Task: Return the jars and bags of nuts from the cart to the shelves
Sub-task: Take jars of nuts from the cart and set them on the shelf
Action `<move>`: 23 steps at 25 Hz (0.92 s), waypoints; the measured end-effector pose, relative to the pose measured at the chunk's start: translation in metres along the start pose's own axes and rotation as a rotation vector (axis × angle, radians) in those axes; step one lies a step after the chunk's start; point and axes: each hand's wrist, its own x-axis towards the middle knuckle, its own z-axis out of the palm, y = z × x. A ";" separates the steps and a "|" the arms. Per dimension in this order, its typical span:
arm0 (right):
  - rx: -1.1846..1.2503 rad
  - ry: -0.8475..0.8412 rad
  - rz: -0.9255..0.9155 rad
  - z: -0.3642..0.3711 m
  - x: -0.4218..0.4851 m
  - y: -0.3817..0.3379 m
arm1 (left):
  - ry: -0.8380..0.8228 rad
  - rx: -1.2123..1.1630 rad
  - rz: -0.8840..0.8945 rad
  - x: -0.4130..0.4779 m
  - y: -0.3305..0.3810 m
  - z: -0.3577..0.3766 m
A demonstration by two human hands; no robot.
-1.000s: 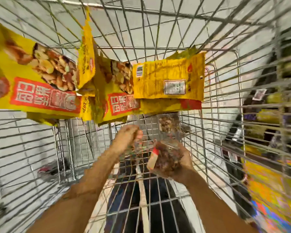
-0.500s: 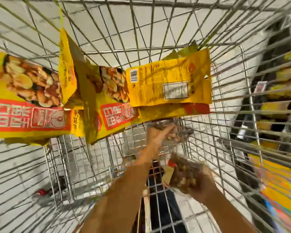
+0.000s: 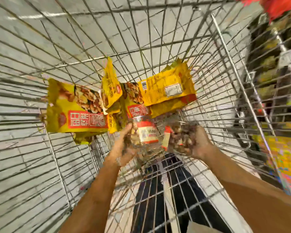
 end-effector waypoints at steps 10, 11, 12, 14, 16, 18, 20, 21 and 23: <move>0.328 -0.518 -0.479 0.006 -0.235 -0.032 | -0.690 0.019 0.185 -0.189 0.050 0.147; 0.376 -0.492 -0.540 -0.006 -0.254 -0.031 | -0.632 0.112 0.262 -0.197 0.045 0.167; 0.431 -0.425 -0.600 -0.019 -0.272 -0.030 | -0.596 0.193 0.305 -0.205 0.039 0.190; 0.537 -0.297 -0.695 -0.047 -0.295 -0.028 | -0.604 0.321 0.303 -0.216 0.025 0.227; 0.614 -0.259 -0.725 -0.090 -0.319 -0.018 | -0.657 0.448 0.264 -0.226 -0.007 0.266; 0.692 -0.251 -0.750 -0.137 -0.349 0.001 | -0.738 0.542 0.221 -0.233 -0.052 0.301; 0.788 -0.191 -0.839 -0.190 -0.380 0.025 | -0.813 0.579 0.169 -0.238 -0.107 0.335; 0.825 -0.111 -0.885 -0.213 -0.394 0.037 | -0.837 0.578 0.147 -0.239 -0.133 0.349; 0.916 -0.044 -0.939 -0.262 -0.416 0.059 | -0.869 0.571 0.105 -0.237 -0.188 0.375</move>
